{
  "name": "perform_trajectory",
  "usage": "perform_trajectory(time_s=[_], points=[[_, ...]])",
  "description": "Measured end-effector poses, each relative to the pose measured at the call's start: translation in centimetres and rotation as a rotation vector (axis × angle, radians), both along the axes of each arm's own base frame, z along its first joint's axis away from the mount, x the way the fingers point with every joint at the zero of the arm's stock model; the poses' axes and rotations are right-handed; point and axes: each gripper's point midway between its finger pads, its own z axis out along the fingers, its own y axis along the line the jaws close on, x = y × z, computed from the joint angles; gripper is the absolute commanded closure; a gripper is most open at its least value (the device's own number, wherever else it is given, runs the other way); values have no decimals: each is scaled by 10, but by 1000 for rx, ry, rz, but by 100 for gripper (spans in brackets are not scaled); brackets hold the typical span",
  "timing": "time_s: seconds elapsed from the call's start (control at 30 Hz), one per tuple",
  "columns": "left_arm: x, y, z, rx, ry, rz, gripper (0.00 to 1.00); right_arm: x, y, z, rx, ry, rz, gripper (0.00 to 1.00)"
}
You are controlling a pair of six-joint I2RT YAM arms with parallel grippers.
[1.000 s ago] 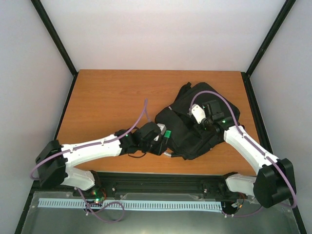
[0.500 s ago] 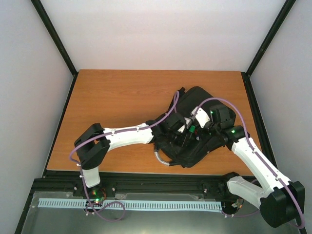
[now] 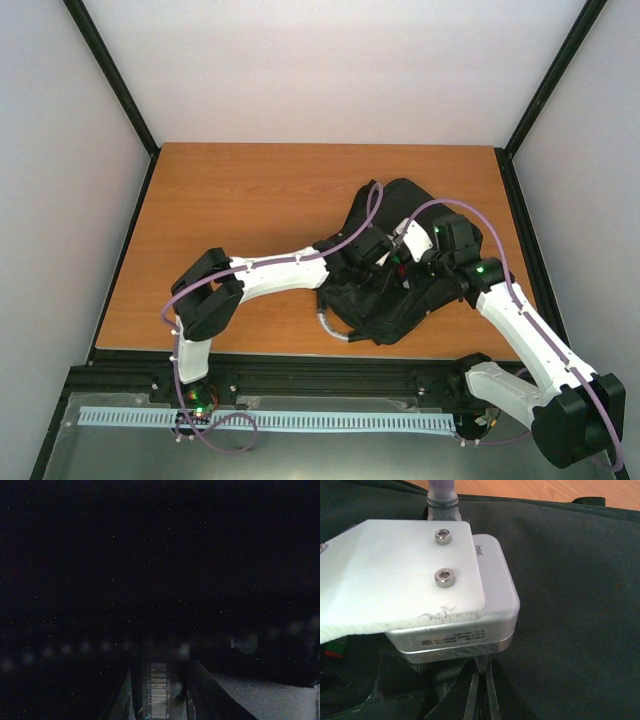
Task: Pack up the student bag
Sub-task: Place the stationery in the student bag.
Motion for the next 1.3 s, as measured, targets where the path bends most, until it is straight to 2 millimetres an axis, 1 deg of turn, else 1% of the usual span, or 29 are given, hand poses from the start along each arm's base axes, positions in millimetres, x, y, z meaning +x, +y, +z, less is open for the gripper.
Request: perform_trajectory(time_s=[0.03,0.13,0.2,0.4,0.47,0.57,0.63,0.7,0.73,0.77,0.8,0.9,1.0,1.07,1.17,1.23,1.3], points=[[2,1,0,12,-11,4,88,0,-1,0,1,1,-4,97],[7,6,0,48,-38,11,72,1,-1,1,4,0,-8,97],[10,10,0,69,-56,15,67,1,-1,1,6,-1,-10,97],[12,15,4,90,-87,12,57,2,1,2,10,-11,-1,97],[10,18,10,81,-102,8,56,2,2,2,4,-13,13,97],[4,28,22,58,-123,4,55,2,3,0,-3,-10,21,97],[-1,35,29,32,-134,3,57,2,3,0,-4,-11,23,97],[-7,42,31,10,-136,0,67,1,3,0,-5,-12,25,97],[-9,45,30,1,-130,0,73,1,3,0,-5,-12,27,97],[-12,47,28,-9,-125,0,81,1,3,0,-5,-12,27,97],[-16,49,25,-13,-118,-7,86,1,3,0,-5,-12,27,97],[-23,52,11,-21,-84,-8,97,1,3,0,-7,-14,29,97],[-26,53,3,-24,-61,-9,99,1,3,0,-7,-14,30,97],[-24,49,1,-34,-63,-7,99,1,3,0,-7,-14,30,97],[-21,45,-8,-25,-61,-4,99,1,3,0,-7,-14,30,97],[-17,39,-14,-10,-62,-5,99,1,3,0,-6,-13,30,97],[-8,27,-14,-9,-80,-4,99,1,3,0,-5,-13,31,97]])
